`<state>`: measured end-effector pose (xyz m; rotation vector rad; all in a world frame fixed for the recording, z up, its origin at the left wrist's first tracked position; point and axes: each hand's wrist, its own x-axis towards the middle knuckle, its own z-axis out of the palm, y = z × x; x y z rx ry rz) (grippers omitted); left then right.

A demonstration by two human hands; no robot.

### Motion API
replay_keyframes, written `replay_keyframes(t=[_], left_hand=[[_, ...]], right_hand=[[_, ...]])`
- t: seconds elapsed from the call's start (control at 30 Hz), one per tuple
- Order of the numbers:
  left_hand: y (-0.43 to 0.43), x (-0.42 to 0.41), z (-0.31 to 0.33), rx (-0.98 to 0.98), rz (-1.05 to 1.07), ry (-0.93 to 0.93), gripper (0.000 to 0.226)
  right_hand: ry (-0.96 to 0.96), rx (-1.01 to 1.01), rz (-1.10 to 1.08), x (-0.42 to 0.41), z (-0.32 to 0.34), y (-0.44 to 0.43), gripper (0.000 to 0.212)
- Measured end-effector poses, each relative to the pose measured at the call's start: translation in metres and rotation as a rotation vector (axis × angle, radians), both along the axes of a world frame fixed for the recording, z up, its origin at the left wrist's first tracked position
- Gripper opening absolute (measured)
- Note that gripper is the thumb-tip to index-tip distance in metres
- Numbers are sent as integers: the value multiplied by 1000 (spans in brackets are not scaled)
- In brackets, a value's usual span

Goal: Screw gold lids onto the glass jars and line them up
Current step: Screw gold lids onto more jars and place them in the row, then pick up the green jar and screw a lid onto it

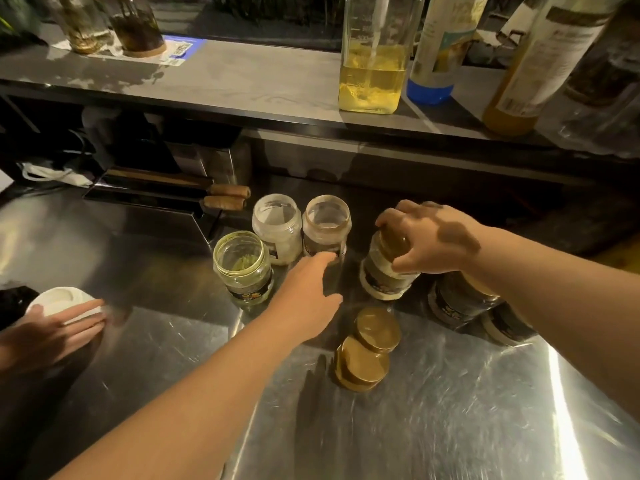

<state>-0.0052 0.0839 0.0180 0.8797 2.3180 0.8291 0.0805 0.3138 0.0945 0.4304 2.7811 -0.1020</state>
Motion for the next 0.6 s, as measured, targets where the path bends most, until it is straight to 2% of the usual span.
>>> replay_keyframes(t=[0.07, 0.17, 0.27, 0.4, 0.5, 0.6], left_hand=[[-6, -4, -6, -9, 32, 7, 69], [-16, -8, -16, -6, 91, -15, 66], [-27, -13, -26, -10, 235, -148, 68], [-43, -22, -41, -85, 493, -358, 82], [-56, -36, -52, -127, 696, -390, 87], [-67, -53, -59, -81, 835, -337, 117]], right_hand=[[-78, 69, -19, -1, -6, 7, 85], [-94, 111, -67, 3, -17, 14, 82], [-111, 79, -137, 7, -24, 20, 84], [-128, 64, -168, 10, -28, 24, 80], [-125, 57, -180, 10, -28, 21, 78], [-140, 85, -163, 9, -26, 17, 81]])
